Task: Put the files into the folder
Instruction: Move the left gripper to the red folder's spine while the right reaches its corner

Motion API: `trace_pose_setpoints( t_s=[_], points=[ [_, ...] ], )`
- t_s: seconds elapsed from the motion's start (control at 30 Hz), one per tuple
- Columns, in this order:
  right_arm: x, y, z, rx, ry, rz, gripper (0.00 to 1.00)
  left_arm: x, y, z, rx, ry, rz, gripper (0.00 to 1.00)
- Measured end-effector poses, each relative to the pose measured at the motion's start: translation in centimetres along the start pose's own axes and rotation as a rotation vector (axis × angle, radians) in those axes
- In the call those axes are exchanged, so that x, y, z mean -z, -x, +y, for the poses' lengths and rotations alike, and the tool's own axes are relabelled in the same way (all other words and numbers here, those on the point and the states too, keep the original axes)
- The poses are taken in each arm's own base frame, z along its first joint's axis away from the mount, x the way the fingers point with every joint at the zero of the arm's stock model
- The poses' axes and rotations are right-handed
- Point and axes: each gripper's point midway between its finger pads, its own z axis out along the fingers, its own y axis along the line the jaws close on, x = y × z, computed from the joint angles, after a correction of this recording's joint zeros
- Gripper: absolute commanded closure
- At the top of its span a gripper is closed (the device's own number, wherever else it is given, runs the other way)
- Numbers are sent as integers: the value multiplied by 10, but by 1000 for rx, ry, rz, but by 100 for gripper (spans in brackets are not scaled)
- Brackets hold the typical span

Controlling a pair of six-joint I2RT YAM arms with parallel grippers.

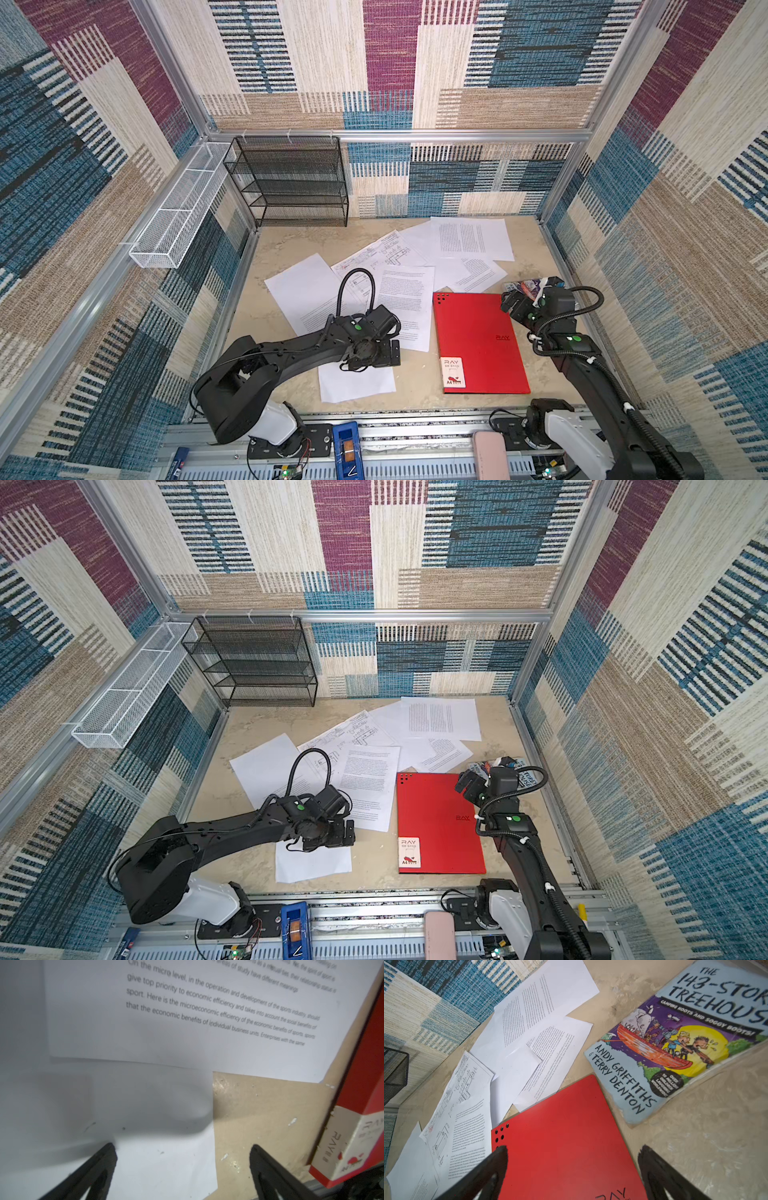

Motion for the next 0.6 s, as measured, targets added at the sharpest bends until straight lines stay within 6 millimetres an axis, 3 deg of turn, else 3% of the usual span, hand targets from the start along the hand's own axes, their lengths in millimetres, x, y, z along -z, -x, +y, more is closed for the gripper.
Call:
trace_pose_setpoints(
  t_s=[0.27, 0.43, 0.5, 0.6],
  points=[
    [-2, -6, 3, -2, 19, 32, 0, -19, 5, 8, 89, 58, 12, 1],
    [-2, -7, 4, -1, 28, 36, 0, -23, 19, 13, 213, 81, 65, 0],
    [-4, -11, 5, -3, 36, 49, 0, -28, 48, 13, 248, 86, 19, 0],
    [-6, -19, 3, -13, 42, 75, 0, -36, 117, 7, 217, 76, -163, 0]
  ],
)
